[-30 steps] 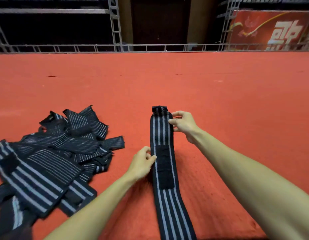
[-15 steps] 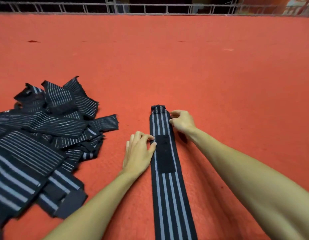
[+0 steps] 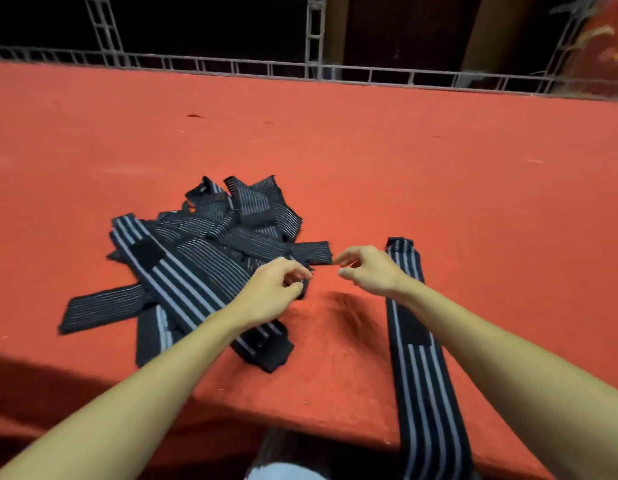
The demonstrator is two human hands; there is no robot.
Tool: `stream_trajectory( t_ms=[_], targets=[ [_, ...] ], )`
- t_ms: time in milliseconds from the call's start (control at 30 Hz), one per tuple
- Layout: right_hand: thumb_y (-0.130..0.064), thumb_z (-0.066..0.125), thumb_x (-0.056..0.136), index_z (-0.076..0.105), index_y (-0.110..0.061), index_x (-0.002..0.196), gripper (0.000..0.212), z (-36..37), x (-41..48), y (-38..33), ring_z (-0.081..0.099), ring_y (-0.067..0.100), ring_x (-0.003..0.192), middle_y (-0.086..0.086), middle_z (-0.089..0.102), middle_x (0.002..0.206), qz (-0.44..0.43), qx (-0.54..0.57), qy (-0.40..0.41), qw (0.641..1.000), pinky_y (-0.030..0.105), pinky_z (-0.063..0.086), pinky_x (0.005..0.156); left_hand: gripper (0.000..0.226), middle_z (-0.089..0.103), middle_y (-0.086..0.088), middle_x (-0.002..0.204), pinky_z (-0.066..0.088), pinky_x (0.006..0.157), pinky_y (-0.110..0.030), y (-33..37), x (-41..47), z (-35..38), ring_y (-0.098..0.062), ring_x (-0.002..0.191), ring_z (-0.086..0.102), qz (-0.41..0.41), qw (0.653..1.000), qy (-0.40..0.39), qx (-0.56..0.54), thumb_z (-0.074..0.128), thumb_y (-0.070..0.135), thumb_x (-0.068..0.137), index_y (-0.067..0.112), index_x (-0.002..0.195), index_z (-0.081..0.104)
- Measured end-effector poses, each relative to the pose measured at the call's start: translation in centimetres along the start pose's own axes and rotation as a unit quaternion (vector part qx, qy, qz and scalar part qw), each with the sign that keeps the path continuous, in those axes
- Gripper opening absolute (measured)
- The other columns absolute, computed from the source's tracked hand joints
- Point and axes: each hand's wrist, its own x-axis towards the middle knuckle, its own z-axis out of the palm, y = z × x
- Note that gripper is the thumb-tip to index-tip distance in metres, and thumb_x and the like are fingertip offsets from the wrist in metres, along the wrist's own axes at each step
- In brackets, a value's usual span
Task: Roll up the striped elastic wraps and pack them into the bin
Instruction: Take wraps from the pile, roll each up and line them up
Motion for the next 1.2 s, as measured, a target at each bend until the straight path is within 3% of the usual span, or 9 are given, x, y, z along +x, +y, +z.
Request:
stream_trajectory(
  t_ms=[100, 200, 367, 500, 700, 800, 900, 1000, 1200],
  targets=[
    [-0.015, 0.062, 0.089, 0.068, -0.015, 0.111, 0.023, 2.4, 0.3, -3.8, 0.059, 0.008, 0.085, 0.005, 0.070, 0.112, -0.042, 0.003, -0.035, 0.998, 0.018, 0.041, 0.078, 0.026, 0.064, -0.003, 0.099, 0.043, 0.085, -0.019, -3.0, -2.4, -4.1, -0.013, 0.089, 0.060, -0.039, 0.997, 0.055, 0.023, 0.058, -0.001, 0.083, 0.018, 0.096, 0.070],
    [-0.016, 0.062, 0.089, 0.069, -0.015, 0.112, 0.024, 5.0, 0.7, -7.0, 0.061, 0.009, 0.099, 0.002, 0.070, 0.114, -0.074, 0.003, -0.056, 0.996, 0.012, 0.037, 0.079, 0.025, 0.056, -0.001, 0.094, 0.038, 0.078, -0.021, -6.7, -4.8, -6.9, -0.007, 0.081, 0.054, -0.120, 0.984, 0.125, 0.048, 0.055, 0.001, 0.085, 0.019, 0.095, 0.068],
    [-0.019, 0.063, 0.089, 0.067, -0.013, 0.117, 0.029, 9.8, 1.6, -10.9, 0.059, 0.016, 0.115, 0.003, 0.068, 0.120, -0.078, 0.006, -0.108, 0.991, 0.018, 0.039, 0.095, 0.023, 0.033, -0.003, 0.112, 0.032, 0.103, -0.030, -11.9, -7.6, -7.8, -0.021, 0.106, 0.047, -0.275, 0.938, 0.210, 0.022, 0.060, 0.011, 0.087, 0.011, 0.110, 0.058],
    [-0.026, 0.065, 0.087, 0.061, -0.010, 0.124, 0.040, 12.8, 2.1, -11.9, 0.058, 0.021, 0.115, 0.007, 0.065, 0.122, -0.037, 0.009, -0.107, 0.994, 0.022, 0.040, 0.094, 0.037, 0.052, -0.011, 0.118, 0.038, 0.099, -0.034, -13.9, -6.9, -7.8, -0.025, 0.113, 0.050, -0.327, 0.924, 0.197, -0.032, 0.072, 0.020, 0.080, 0.010, 0.113, 0.057],
    [-0.025, 0.070, 0.085, 0.060, -0.020, 0.070, 0.020, 13.4, 2.3, -12.8, 0.052, 0.010, 0.073, -0.004, 0.059, 0.076, 0.017, 0.128, -0.079, 0.988, 0.021, 0.037, 0.068, 0.042, 0.056, -0.008, 0.119, 0.043, 0.098, -0.040, -13.3, -6.3, -7.9, -0.026, 0.110, 0.054, -0.334, 0.906, 0.249, -0.076, 0.073, 0.019, 0.077, 0.014, 0.115, 0.056],
    [-0.019, 0.069, 0.086, 0.060, -0.020, 0.070, 0.018, 11.9, 2.1, -13.2, 0.049, 0.009, 0.064, -0.005, 0.057, 0.070, 0.012, 0.211, -0.061, 0.976, 0.022, 0.041, 0.064, 0.039, 0.057, -0.009, 0.115, 0.049, 0.089, -0.039, -12.4, -6.1, -8.1, -0.026, 0.102, 0.059, -0.318, 0.882, 0.310, -0.158, 0.069, 0.018, 0.082, 0.016, 0.116, 0.051],
    [-0.006, 0.063, 0.086, 0.063, -0.021, 0.072, 0.021, 9.2, 1.3, -13.1, 0.059, 0.016, 0.068, 0.000, 0.063, 0.072, -0.017, 0.255, -0.036, 0.966, 0.038, 0.056, 0.071, 0.047, 0.062, -0.015, 0.113, 0.055, 0.075, -0.035, -10.5, -5.1, -8.5, -0.028, 0.097, 0.063, -0.306, 0.798, 0.323, -0.406, 0.063, 0.006, 0.086, 0.013, 0.127, 0.040],
    [0.002, 0.055, 0.091, 0.061, -0.020, 0.074, 0.028, 5.3, 0.0, -12.4, 0.054, 0.009, 0.061, -0.003, 0.060, 0.069, -0.041, 0.252, 0.006, 0.967, 0.025, 0.050, 0.053, 0.049, 0.062, -0.017, 0.101, 0.056, 0.060, -0.027, -7.9, -4.1, -8.5, -0.023, 0.081, 0.064, -0.284, 0.730, 0.335, -0.523, 0.058, -0.010, 0.085, 0.001, 0.130, 0.040],
    [0.002, 0.048, 0.090, 0.064, -0.018, 0.082, 0.027, -2.3, -3.8, -7.3, 0.051, 0.013, 0.059, 0.002, 0.060, 0.071, 0.007, 0.171, 0.084, 0.982, 0.020, 0.039, 0.048, 0.044, 0.062, -0.012, 0.080, 0.058, 0.070, -0.028, 0.4, -3.0, -4.6, -0.015, 0.056, 0.063, -0.259, 0.773, 0.274, -0.510, 0.061, -0.017, 0.078, 0.006, 0.114, 0.049]
  ],
)
